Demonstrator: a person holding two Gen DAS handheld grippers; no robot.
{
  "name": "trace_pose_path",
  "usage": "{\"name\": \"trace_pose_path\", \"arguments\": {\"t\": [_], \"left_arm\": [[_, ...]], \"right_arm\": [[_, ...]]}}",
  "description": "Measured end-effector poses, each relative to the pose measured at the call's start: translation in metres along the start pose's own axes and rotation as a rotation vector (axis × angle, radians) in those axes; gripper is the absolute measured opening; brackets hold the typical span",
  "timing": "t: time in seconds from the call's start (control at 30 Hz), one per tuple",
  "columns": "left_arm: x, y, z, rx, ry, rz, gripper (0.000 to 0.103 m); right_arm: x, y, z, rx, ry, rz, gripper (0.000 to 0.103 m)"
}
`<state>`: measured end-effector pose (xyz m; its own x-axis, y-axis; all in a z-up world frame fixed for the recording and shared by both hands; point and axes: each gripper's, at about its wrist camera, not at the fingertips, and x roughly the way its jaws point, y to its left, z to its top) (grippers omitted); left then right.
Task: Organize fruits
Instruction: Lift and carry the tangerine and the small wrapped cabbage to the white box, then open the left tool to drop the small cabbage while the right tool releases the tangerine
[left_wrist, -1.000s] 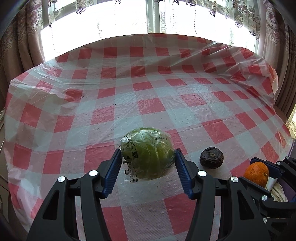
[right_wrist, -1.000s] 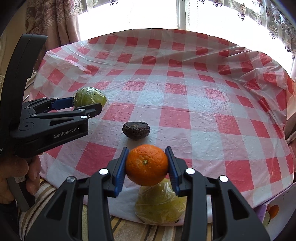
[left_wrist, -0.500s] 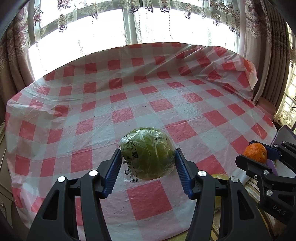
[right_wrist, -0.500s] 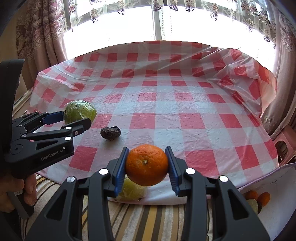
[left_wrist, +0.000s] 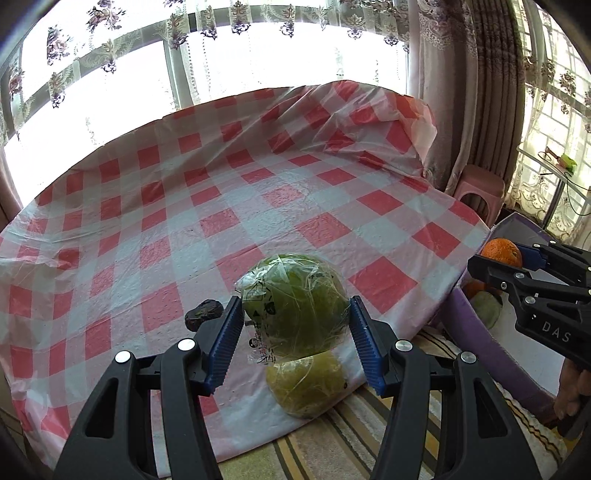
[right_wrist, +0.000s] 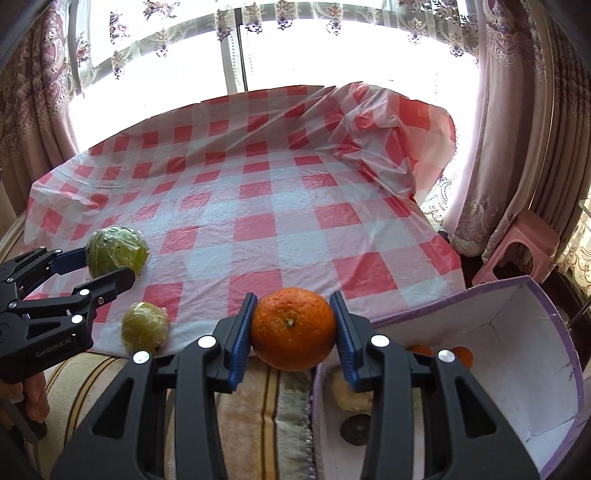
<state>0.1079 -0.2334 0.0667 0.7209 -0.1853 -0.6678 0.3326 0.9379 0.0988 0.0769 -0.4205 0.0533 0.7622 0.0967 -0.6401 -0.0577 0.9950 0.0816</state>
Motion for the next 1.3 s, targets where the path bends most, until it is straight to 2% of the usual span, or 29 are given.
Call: {"name": "trace_pose_path", "arguments": {"t": [0.4, 0.77, 1.0, 1.3], "left_arm": [[0.012, -0.101, 0.011, 0.19, 0.004, -0.15, 0.056], [0.036, -0.195, 0.003, 0.401, 0.066, -0.335, 0.056], [0.06, -0.24, -0.01, 0.519, 0.193, -0.466, 0.056], [0.093, -0.274, -0.03, 0.635, 0.381, -0.522, 0.057]], "right_arm": [[-0.011, -0.131, -0.014, 0.184, -0.008, -0.22, 0.041], [0.007, -0.202, -0.021, 0.319, 0.021, -0.334, 0.041], [0.034, -0.226, -0.032, 0.394, 0.082, -0.358, 0.041], [0.072, -0.236, -0.044, 0.397, 0.168, -0.376, 0.041]]}}
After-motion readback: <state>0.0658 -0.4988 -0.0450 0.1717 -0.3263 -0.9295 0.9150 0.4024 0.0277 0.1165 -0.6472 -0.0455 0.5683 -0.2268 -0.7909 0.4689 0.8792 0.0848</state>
